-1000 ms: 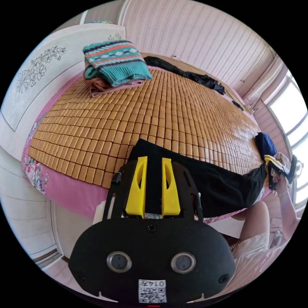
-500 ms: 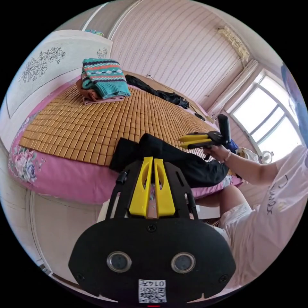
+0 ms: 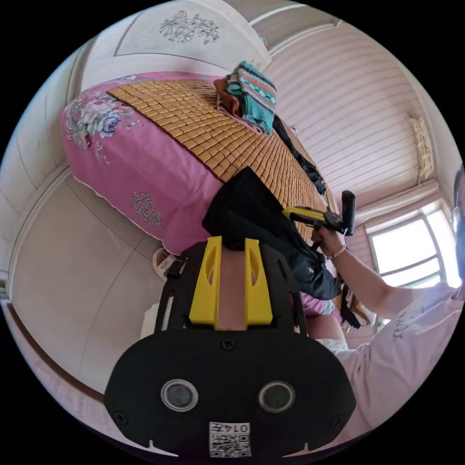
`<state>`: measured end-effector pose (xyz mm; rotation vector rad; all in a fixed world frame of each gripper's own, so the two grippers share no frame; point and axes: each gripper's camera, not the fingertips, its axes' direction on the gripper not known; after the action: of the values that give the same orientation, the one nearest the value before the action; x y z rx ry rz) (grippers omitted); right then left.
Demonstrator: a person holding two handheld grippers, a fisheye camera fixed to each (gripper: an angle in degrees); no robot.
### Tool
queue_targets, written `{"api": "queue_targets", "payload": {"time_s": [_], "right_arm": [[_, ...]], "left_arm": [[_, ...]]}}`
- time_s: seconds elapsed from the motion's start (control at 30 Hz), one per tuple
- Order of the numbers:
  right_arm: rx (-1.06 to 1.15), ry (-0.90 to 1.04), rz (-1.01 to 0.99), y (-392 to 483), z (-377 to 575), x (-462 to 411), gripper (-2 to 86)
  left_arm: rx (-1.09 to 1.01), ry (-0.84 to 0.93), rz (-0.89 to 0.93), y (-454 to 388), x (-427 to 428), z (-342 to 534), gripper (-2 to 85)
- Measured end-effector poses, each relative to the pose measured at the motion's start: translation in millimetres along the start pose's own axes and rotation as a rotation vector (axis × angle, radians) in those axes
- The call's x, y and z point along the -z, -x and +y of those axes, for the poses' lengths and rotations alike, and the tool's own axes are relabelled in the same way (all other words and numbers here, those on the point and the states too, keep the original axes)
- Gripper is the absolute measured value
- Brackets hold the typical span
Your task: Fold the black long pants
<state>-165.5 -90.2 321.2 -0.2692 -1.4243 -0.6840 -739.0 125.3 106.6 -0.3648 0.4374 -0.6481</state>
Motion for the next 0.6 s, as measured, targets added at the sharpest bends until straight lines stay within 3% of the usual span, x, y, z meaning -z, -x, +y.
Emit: {"api": "queue_targets", "payload": {"time_s": [0.13, 0.27, 0.37, 0.53, 0.6], "right_arm": [[0.004, -0.026, -0.033, 8.7, -0.2, 9.6, 0.2], [-0.037, -0.095, -0.088, 14.7, 7.1, 27.0, 0.1], [-0.105, -0.241, -0.097, 18.0, 27.2, 63.5, 0.0], [-0.372, -0.598, 0.088, 18.1, 117.5, 166.8, 0.0], [-0.509, -0.779, 0.169, 22.8, 165.0, 206.6, 0.0]], "left_arm": [[0.133, -0.059, 0.063, 8.5, -6.3, -5.3, 13.9], [0.185, 0.179, -0.008, 17.3, -48.9, -19.6, 8.2], [0.010, 0.181, -0.048, -8.9, -39.6, -23.9, 4.0], [-0.343, 0.064, 0.189, -98.5, -0.2, -11.1, 3.1], [-0.587, 0.059, 0.353, -169.2, -6.2, 7.3, 2.9]]}}
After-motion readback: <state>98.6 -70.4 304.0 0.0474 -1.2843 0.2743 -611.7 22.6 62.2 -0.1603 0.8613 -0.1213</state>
